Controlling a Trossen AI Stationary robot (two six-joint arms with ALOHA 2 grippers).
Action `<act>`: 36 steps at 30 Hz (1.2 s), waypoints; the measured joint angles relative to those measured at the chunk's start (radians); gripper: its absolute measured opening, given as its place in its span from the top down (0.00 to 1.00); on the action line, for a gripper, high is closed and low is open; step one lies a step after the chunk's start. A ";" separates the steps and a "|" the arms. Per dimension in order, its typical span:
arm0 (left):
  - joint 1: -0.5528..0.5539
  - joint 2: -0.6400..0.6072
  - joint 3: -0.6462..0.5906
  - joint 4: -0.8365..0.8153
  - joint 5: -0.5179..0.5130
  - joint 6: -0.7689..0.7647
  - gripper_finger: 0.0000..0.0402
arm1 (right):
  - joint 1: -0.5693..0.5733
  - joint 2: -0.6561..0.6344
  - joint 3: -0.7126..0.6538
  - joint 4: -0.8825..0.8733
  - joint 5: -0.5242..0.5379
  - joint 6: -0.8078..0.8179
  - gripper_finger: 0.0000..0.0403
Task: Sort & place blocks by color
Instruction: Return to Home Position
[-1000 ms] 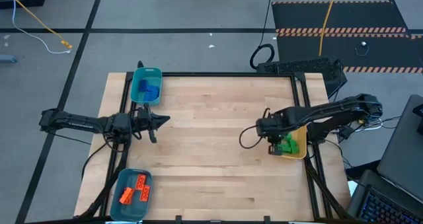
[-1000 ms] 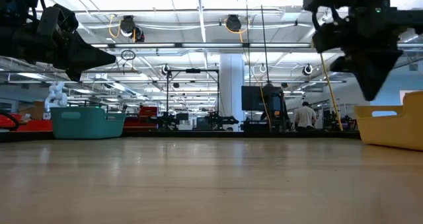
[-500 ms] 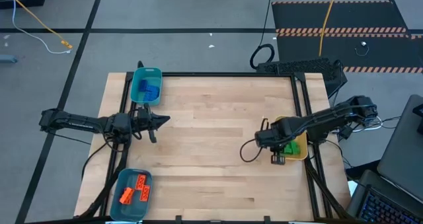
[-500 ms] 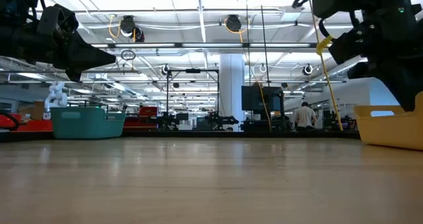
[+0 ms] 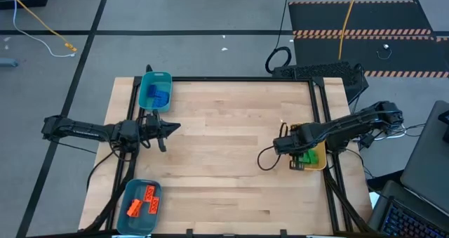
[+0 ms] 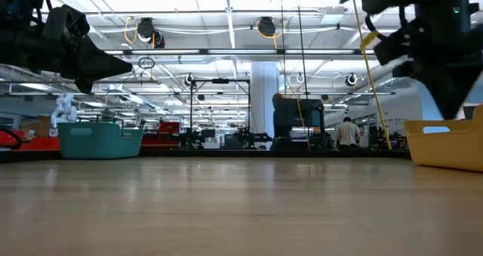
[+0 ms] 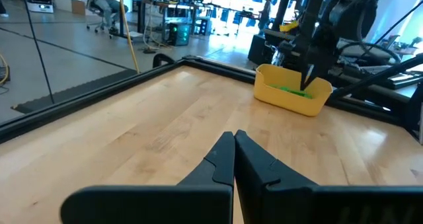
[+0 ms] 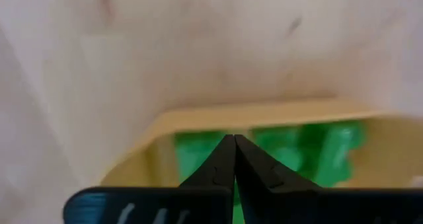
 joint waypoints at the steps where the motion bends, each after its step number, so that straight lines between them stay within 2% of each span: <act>1: 0.000 0.000 0.000 0.001 0.000 0.000 1.00 | 0.000 -0.007 0.005 0.007 0.032 -0.002 1.00; 5: 0.000 0.000 0.000 0.015 0.000 0.002 1.00 | 0.000 -0.052 0.016 0.143 0.140 -0.031 1.00; 9: -0.002 0.000 0.000 0.041 0.000 0.017 1.00 | -0.001 -0.125 -0.013 0.420 0.156 -0.112 1.00; 12: -0.003 0.000 0.000 0.036 0.000 0.020 1.00 | -0.001 -0.198 -0.066 0.560 0.154 -0.143 1.00; 16: -0.003 0.000 0.000 0.030 0.000 0.036 1.00 | -0.001 -0.336 -0.206 0.713 0.121 -0.124 1.00; 23: -0.003 0.000 0.000 0.031 0.000 0.048 1.00 | -0.027 -0.595 -0.519 1.126 0.022 -0.131 1.00; 28: -0.002 0.000 0.000 0.032 0.000 0.031 1.00 | -0.081 -0.757 -0.627 1.172 -0.026 -0.128 1.00; 36: -0.002 0.000 0.000 0.031 0.000 0.024 1.00 | -0.141 -0.941 -0.695 1.175 -0.100 -0.129 1.00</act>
